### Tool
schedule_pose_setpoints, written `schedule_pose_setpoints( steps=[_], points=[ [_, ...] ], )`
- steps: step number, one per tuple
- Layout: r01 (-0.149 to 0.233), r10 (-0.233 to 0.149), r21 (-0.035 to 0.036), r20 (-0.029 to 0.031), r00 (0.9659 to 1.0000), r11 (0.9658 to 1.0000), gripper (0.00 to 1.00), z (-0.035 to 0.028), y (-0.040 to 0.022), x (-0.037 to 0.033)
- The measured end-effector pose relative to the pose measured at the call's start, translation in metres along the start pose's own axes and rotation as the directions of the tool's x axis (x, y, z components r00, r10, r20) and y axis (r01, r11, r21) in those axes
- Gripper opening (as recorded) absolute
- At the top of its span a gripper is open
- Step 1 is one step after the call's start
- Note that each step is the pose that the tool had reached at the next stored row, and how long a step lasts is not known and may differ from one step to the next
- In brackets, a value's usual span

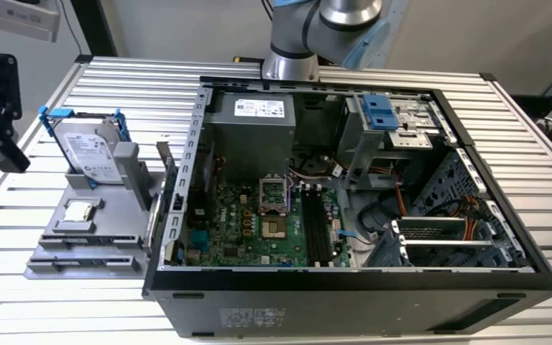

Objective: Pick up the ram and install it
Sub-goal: 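Pick up the ram and move it above insertion slot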

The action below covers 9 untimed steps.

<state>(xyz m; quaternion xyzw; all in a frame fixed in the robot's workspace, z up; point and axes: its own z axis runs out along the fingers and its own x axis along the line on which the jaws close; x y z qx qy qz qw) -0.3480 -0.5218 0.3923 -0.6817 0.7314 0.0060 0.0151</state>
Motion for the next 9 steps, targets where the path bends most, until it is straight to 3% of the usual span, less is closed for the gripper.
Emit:
schedule_pose_setpoints(
  steps=[3,5,9],
  points=[
    [0.023,-0.023,-0.0015,0.0022,0.9997,0.9997,0.00,-0.0001,-0.0020,-0.0001],
    [0.031,-0.031,-0.0046,0.0079,0.9995,0.9995,0.00,0.0000,-0.0029,-0.0001],
    [0.037,-0.036,-0.0196,0.0411,0.9985,0.9991,0.00,0.0001,-0.0032,-0.0003]
  ],
)
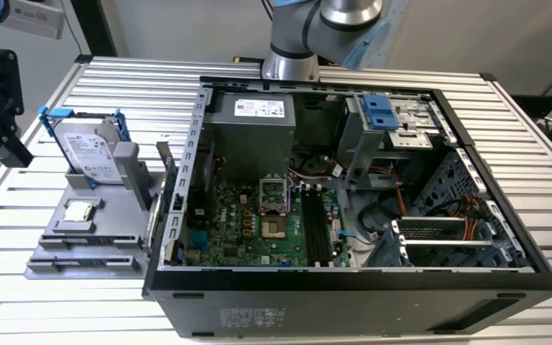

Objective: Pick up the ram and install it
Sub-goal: 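Pick up the ram and move it above insertion slot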

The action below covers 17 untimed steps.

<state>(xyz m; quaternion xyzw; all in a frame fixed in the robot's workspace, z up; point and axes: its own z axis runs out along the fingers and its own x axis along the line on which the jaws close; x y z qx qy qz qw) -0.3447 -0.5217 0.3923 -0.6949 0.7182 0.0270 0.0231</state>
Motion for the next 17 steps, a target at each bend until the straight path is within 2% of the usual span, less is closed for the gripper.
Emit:
schedule_pose_setpoints(
  steps=[1,3,6,11,17],
  points=[
    [0.002,-0.002,-0.0010,0.0052,1.0000,1.0000,0.00,0.0003,0.0000,0.0000],
    [0.004,-0.004,-0.0014,0.0080,1.0000,1.0000,0.00,0.0009,0.0000,-0.0006],
    [0.013,-0.013,-0.0023,0.0079,0.9999,0.9999,0.00,0.0015,0.0000,-0.0032],
    [0.028,-0.028,-0.0034,0.0068,0.9996,0.9996,0.00,0.0028,0.0004,-0.0131],
    [0.050,-0.050,-0.0049,0.0047,0.9987,0.9987,0.00,0.0033,0.0005,-0.0135]
  ],
)
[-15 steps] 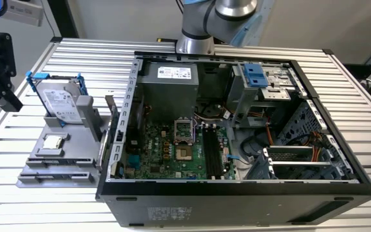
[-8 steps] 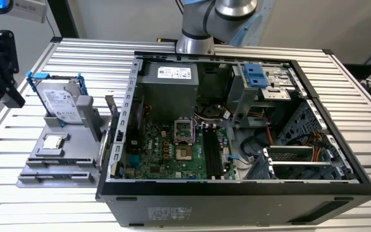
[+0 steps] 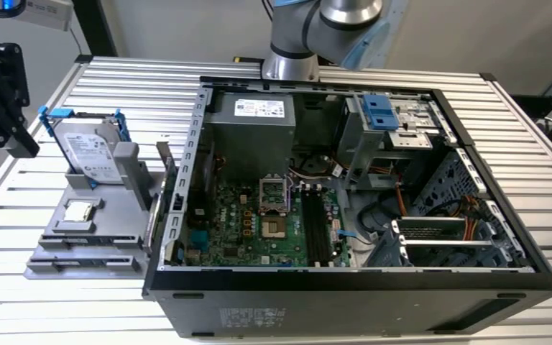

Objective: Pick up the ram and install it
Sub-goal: 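Pick up the ram and move it above insertion slot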

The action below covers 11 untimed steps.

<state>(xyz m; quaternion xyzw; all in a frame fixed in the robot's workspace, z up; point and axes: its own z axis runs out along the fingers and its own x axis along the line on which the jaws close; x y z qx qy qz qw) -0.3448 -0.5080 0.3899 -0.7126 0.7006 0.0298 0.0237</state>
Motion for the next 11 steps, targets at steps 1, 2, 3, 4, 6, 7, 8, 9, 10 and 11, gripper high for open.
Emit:
schedule_pose_setpoints(
  steps=[1,2,3,4,6,7,8,9,10,11],
  points=[
    [0.000,0.000,0.0000,0.0000,1.0000,1.0000,0.00,0.0000,0.0000,0.0000],
    [0.000,0.000,0.0000,0.0000,1.0000,1.0000,0.00,0.0000,0.0000,0.0000],
    [0.000,0.000,0.0001,0.0001,1.0000,1.0000,0.00,0.0001,0.0000,0.0000],
    [0.000,0.000,0.0000,0.0001,1.0000,1.0000,0.00,0.0000,0.0000,0.0000],
    [0.000,0.000,0.0001,0.0001,1.0000,1.0000,1.00,0.0001,0.0000,0.0000],
    [0.000,0.000,0.0001,0.0001,1.0000,1.0000,1.00,0.0001,0.0000,0.0000],
    [0.000,0.000,0.0001,0.0000,1.0000,1.0000,1.00,0.0000,0.0000,0.0000],
    [0.000,0.000,0.0000,0.0001,1.0000,1.0000,1.00,0.0000,0.0000,0.0000],
    [0.000,0.000,0.0001,0.0001,1.0000,1.0000,1.00,0.0000,0.0000,0.0000],
    [0.000,0.000,0.0000,0.0001,1.0000,1.0000,1.00,0.0000,0.0000,0.0000]
  ],
)
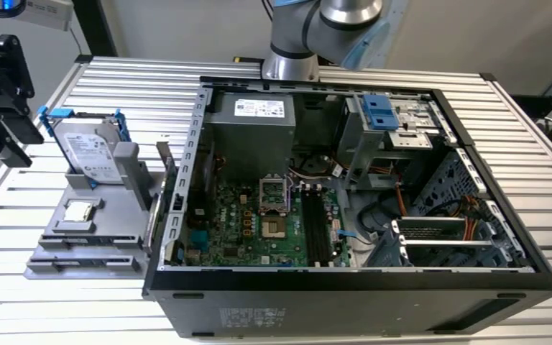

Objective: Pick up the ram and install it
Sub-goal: 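Pick up the ram and move it above insertion slot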

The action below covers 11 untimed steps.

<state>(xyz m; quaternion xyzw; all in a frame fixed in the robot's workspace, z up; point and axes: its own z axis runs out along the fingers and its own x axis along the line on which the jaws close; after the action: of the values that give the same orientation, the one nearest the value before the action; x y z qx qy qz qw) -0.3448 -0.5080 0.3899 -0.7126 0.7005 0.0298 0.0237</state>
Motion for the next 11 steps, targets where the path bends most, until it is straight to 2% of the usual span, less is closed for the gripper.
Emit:
schedule_pose_setpoints(
  steps=[4,7,11],
  points=[
    [0.000,0.000,0.0001,-0.0001,1.0000,1.0000,1.00,0.0001,0.0000,0.0000],
    [0.008,-0.008,0.0139,-0.0002,1.0000,0.9999,1.00,0.0025,0.0001,0.0002],
    [0.013,-0.013,0.0146,-0.0005,0.9999,0.9998,1.00,0.0089,0.0011,0.0007]
  ],
)
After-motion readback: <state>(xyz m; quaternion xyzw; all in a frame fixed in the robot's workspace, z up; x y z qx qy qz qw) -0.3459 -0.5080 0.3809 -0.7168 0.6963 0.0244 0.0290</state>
